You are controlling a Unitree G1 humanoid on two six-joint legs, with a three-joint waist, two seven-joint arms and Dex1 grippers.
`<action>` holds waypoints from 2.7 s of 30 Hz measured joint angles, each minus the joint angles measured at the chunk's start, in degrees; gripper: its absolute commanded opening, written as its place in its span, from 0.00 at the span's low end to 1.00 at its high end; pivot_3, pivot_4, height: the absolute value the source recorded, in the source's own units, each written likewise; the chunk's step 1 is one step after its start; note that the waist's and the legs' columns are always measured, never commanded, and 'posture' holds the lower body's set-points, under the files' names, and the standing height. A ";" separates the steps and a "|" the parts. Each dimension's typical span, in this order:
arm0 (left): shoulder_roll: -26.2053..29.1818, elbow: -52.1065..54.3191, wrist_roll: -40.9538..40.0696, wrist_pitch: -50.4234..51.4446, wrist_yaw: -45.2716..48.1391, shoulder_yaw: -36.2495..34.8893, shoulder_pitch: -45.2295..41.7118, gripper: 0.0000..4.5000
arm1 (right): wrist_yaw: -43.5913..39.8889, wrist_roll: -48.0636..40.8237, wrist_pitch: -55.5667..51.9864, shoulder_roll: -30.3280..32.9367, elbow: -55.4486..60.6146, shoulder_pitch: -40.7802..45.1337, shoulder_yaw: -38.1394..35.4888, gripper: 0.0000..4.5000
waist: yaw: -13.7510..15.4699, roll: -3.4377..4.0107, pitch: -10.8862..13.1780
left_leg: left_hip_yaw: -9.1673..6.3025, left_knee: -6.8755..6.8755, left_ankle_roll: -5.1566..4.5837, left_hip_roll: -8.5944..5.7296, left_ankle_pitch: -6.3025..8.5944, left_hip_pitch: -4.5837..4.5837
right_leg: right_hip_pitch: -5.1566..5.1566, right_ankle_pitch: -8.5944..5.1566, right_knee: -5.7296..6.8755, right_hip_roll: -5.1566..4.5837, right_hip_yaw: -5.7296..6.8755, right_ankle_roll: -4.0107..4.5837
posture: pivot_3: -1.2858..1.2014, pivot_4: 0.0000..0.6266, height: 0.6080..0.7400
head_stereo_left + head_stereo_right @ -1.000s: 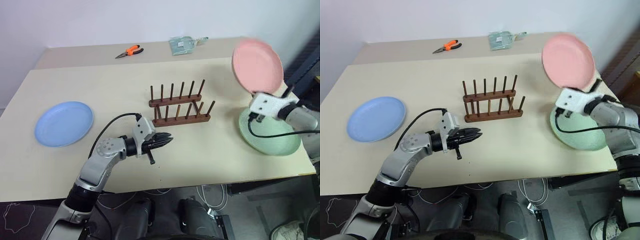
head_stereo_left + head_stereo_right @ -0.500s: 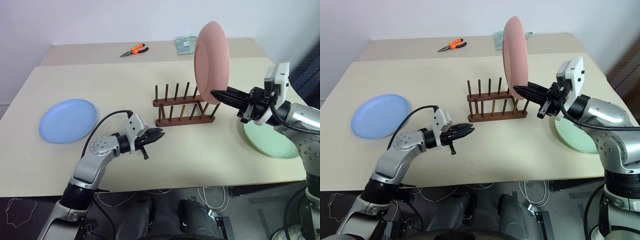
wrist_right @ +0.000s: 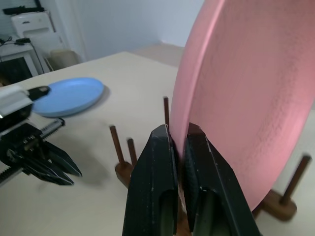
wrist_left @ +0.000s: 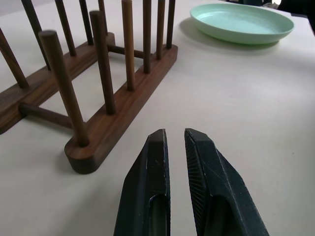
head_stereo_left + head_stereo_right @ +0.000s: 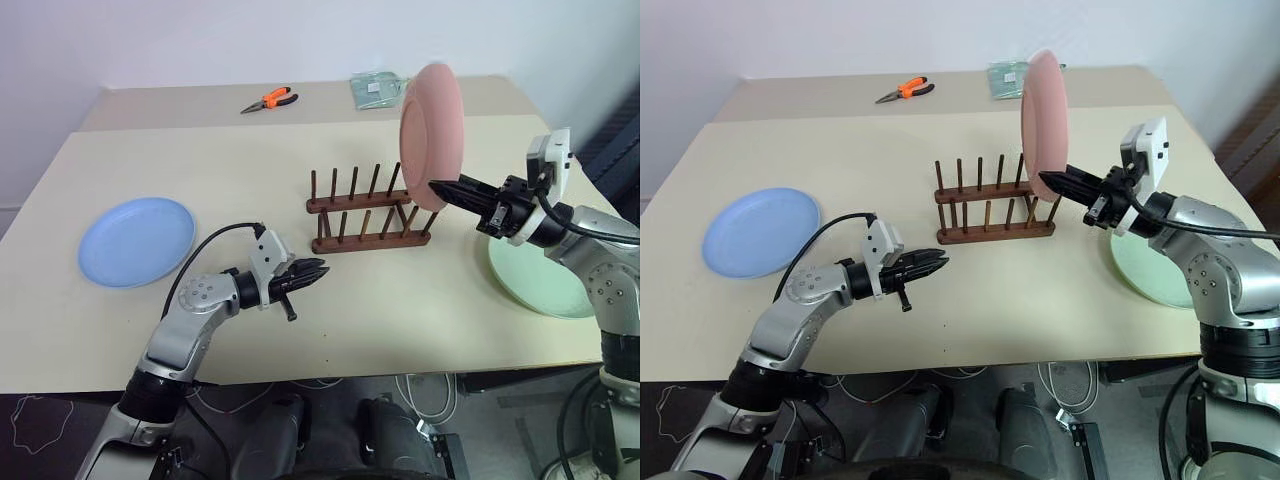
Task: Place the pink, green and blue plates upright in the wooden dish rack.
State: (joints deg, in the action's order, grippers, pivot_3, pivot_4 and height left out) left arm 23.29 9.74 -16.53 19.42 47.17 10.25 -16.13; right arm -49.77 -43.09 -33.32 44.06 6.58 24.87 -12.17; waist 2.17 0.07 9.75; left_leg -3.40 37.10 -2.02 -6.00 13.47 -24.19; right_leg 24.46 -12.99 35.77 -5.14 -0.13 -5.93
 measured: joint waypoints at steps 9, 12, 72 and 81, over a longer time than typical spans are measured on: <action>0.35 0.00 0.00 0.02 0.24 0.04 0.00 0.12 | -0.27 1.59 0.87 -1.38 -1.23 -1.34 0.00 0.89 | 0.00 0.01 0.00 | 0.01 0.00 0.00 0.00 0.00 -0.01 | 0.02 0.01 0.01 0.00 0.00 -0.01 | 0.52 0.24 1.00; 0.36 0.00 0.00 0.04 0.34 0.07 0.00 0.12 | 1.04 3.78 2.63 -1.53 -1.19 -1.36 -0.05 0.89 | 0.00 0.01 0.00 | 0.00 0.00 0.00 -0.01 0.00 -0.02 | 0.02 0.01 0.01 0.00 0.00 -0.01 | 0.52 0.24 1.00; 3.15 -6.12 0.96 -7.60 -2.32 -7.73 0.80 0.12 | 55.57 -35.06 -5.80 -30.54 24.19 11.29 -0.34 0.02 | -1.27 0.04 -0.07 | -0.04 0.00 0.00 -0.10 -0.02 -0.09 | 0.17 0.03 0.24 -0.02 -0.01 -0.02 | 0.52 0.24 1.00; 3.12 -3.37 0.87 -7.12 -2.37 -7.67 2.34 0.12 | 60.03 -31.30 -5.02 -33.45 18.33 7.54 3.03 0.02 | -1.96 0.07 -0.06 | 0.00 -0.07 0.08 -0.03 -0.07 -0.08 | 0.29 0.03 0.35 0.06 -0.02 -0.02 | 0.52 0.24 1.00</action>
State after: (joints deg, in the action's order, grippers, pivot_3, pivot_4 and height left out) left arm 26.41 6.37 -15.65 12.30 44.80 2.58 -13.79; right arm 10.25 -74.40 -38.34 10.62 24.91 32.42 -9.14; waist 0.21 0.15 9.70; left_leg -3.41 37.03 -1.94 -6.03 13.40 -24.27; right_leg 24.75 -12.97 36.12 -5.08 -0.15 -5.95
